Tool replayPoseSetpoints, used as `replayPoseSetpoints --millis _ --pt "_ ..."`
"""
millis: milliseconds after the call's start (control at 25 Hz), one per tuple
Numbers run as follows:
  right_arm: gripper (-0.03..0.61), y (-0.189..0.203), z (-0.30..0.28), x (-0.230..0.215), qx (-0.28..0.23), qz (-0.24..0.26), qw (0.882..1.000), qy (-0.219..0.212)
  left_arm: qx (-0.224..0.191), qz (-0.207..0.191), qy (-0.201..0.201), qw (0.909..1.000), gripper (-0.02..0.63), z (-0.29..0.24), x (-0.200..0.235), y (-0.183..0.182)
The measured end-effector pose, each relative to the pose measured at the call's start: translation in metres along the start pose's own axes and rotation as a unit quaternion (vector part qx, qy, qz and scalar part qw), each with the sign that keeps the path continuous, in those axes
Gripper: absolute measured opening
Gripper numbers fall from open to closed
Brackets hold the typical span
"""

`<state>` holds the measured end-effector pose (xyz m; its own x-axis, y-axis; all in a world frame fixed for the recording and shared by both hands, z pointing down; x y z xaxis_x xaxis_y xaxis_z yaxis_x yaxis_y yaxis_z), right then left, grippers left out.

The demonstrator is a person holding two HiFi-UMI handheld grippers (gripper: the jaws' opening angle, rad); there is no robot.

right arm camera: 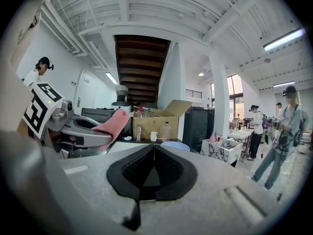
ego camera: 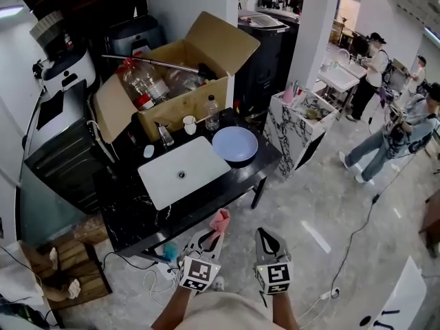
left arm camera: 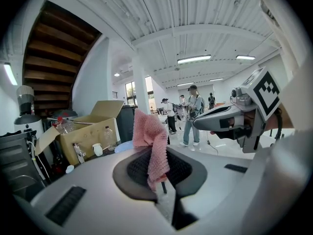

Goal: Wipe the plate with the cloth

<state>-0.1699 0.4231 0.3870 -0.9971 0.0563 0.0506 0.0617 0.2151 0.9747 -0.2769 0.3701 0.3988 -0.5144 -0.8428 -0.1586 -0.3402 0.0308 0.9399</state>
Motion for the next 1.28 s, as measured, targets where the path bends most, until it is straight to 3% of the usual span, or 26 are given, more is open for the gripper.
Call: replayPoseSetpoints --millis 680,1280 --pt "0.006 -0.003 -0.069 -0.02 0.014 -0.005 0.999 0.028 -0.005 0.001 0.027 0.9996 0.034 -0.061 0.05 -0.003" --pt "0.006 -0.013 -0.155 -0.096 0.009 -0.002 1.0 -0.016 0.011 0.008 -0.018 0.9997 0.034 -0.153 0.081 -0.023"
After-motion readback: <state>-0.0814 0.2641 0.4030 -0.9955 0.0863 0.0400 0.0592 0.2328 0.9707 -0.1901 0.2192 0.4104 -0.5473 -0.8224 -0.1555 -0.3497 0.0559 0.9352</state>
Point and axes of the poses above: the fingertips, and each gripper's own axes: z backward along the fingers, x to its left, y out of its underside, the point moved 1 cm from there along z, backward along the fingers
